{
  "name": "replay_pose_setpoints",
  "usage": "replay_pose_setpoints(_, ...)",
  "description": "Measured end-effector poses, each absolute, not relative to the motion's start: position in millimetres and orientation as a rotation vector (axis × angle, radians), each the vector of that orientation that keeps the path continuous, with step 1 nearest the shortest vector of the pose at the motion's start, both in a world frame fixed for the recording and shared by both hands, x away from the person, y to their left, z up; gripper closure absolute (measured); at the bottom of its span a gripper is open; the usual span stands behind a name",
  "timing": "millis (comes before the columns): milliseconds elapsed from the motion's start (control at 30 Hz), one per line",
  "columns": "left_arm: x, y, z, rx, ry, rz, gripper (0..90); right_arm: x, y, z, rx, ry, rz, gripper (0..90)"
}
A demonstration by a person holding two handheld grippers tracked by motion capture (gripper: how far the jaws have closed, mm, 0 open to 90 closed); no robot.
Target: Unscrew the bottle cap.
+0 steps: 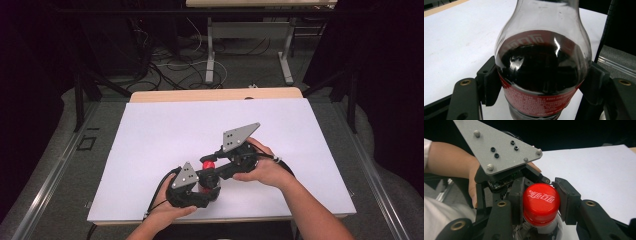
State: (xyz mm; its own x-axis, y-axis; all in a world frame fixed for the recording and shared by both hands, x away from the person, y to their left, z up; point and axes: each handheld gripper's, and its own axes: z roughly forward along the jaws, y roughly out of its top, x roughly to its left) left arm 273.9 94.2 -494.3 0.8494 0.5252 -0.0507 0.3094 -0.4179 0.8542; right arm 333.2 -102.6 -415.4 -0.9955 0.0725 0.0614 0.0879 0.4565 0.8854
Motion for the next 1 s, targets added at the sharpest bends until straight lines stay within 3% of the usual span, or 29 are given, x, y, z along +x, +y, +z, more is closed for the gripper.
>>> replay_pose_setpoints(133, 275, 95, -495, 2.031, 0.623, 0.280, 30.0, 335, -101, -417, -0.183, -2.650, -1.610, 60.4)
replay_pose_setpoints(233, 276, 96, -495, 2.030, 0.642, 0.290, 29.9, 332, -97, -419, -0.303, -2.619, -1.657, 42.5)
replay_pose_setpoints(500, 277, 98, -495, 2.026, 0.674, 0.308, 29.9, 311, -97, -410, -0.697, -2.629, -1.838, 43.1)
replay_pose_setpoints(700, 277, 98, -494, 2.022, 0.674, 0.308, 29.9, 301, -83, -420, -0.803, -2.675, -1.861, 44.8)
replay_pose_setpoints(900, 277, 100, -493, 2.011, 0.680, 0.303, 30.0, 303, -87, -424, -0.818, -2.670, -1.825, 50.4)
replay_pose_setpoints(1000, 277, 100, -493, 2.011, 0.682, 0.302, 30.0, 302, -91, -423, -0.776, -2.628, -1.829, 58.8)
